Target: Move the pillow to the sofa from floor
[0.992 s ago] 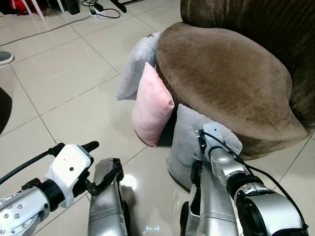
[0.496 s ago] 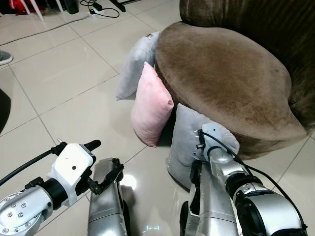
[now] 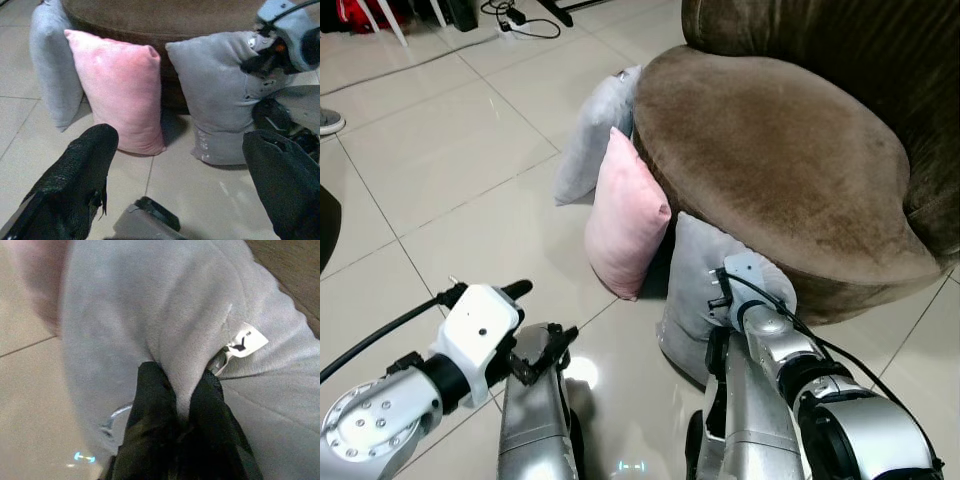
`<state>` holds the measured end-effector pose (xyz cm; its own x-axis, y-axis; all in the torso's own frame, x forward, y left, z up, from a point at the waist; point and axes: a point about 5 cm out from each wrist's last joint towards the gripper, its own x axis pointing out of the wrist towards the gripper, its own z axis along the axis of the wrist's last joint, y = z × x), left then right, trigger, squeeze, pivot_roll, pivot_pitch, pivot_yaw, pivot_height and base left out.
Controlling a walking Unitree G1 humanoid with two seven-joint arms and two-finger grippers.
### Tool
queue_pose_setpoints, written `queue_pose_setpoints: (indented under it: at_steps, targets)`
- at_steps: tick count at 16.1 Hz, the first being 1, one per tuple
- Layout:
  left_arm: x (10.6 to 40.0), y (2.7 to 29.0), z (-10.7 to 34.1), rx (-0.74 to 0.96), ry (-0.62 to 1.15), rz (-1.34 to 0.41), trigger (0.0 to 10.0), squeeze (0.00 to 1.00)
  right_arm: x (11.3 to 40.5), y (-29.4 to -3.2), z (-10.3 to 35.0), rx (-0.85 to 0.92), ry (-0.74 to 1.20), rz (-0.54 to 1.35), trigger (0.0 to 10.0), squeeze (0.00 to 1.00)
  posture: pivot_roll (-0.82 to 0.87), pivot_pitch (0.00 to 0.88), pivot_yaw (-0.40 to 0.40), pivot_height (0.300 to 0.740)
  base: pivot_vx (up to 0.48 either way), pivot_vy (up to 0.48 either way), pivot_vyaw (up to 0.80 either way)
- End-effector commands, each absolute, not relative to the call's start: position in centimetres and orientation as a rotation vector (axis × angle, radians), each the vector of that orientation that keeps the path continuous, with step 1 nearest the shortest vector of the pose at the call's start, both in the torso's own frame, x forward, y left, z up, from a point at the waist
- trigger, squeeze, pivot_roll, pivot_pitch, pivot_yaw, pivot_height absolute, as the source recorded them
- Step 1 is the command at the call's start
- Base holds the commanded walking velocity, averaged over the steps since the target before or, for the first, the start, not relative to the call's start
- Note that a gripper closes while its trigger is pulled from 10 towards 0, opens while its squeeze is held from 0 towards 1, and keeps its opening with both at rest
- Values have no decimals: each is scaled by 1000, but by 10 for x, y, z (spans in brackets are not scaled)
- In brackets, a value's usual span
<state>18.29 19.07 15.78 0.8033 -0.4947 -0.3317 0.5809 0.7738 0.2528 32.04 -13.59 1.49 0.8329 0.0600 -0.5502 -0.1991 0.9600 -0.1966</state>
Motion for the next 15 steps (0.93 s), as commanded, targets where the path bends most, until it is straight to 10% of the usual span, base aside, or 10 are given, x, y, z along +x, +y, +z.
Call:
queue_pose_setpoints:
  at_steps: [1,6,15]
  targets:
    - [184,191,155,357,256,-585,10000,0,307,-129,0,-256,625,219,0,0,213,65,-3,492,0,0,0]
    - [200,206,150,368,198,-434,10000,0,299,-128,1,-299,500,442,0,0,157,0,1,492,0,0,0]
    - [237,190,139,328,84,-421,10000,0,311,-176,78,3,-41,220,0,0,22,0,36,492,0,0,0]
